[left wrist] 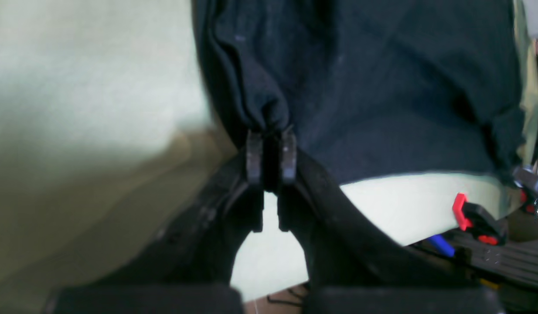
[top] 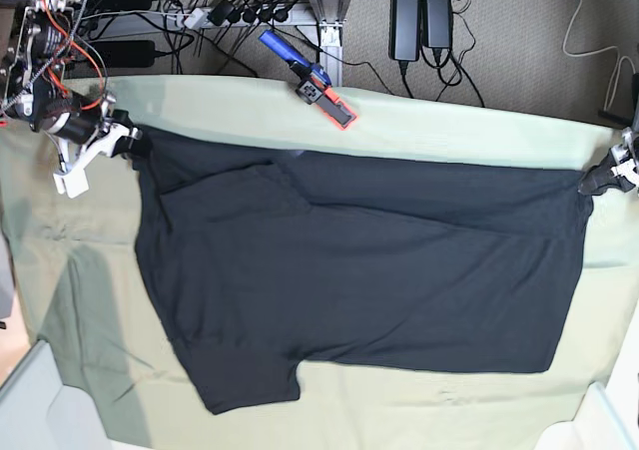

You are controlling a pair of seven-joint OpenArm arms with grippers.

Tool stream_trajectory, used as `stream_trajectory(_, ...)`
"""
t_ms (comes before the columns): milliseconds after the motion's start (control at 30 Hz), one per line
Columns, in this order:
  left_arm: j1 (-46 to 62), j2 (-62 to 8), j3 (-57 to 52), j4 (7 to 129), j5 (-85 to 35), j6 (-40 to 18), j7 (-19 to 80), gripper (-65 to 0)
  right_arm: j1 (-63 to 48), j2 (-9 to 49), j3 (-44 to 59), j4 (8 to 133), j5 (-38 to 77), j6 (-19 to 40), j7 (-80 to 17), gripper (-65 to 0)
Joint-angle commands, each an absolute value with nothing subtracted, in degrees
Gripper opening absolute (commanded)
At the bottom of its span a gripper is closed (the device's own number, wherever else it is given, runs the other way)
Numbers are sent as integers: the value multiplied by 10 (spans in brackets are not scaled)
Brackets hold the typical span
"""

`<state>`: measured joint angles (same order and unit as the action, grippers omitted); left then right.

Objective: Fold the T-shirt properly
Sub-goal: 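Pull both grippers apart to stretch the shirt flat lengthwise, then open the right gripper and lift it away from the shirt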

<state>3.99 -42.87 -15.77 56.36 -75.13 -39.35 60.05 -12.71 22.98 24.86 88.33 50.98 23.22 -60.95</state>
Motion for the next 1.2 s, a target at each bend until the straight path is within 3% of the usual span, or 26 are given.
stream_trajectory(0,43,-450,-174,571,-758,-400,596,-650,-136,241,259,897,501,270,-619,-650)
stream_trajectory(467,68,-451,-211,571,-797,-400,597,-650,-162,241,290,913,482,270,-606,-650)
stream_trajectory(500,68,-451,-211,571,-797,-400,597,-636,-162,241,290,913,479,270,-603,-566)
stream_trajectory(567,68,-451,-211,571,-798,-400,611,-509,-162,241,290,913,473,270,-603,-349)
stream_trajectory(600,68,-452,-211,571,-799,-400,628,-462,-162,241,290,913,473,270,-603,-276)
stream_trajectory(633,68,-453,-211,571,-799,-400,643,-435,-162,241,291,913,473,270,-603,-244)
stream_trajectory(967,68,-462,-331,634,-798,-400,642,-428,-158,241,388,957,485,270,-600,-243)
stream_trajectory(1167,68,-474,-341,706,-767,-400,622,-428,-115,259,400,962,474,269,-579,-243)
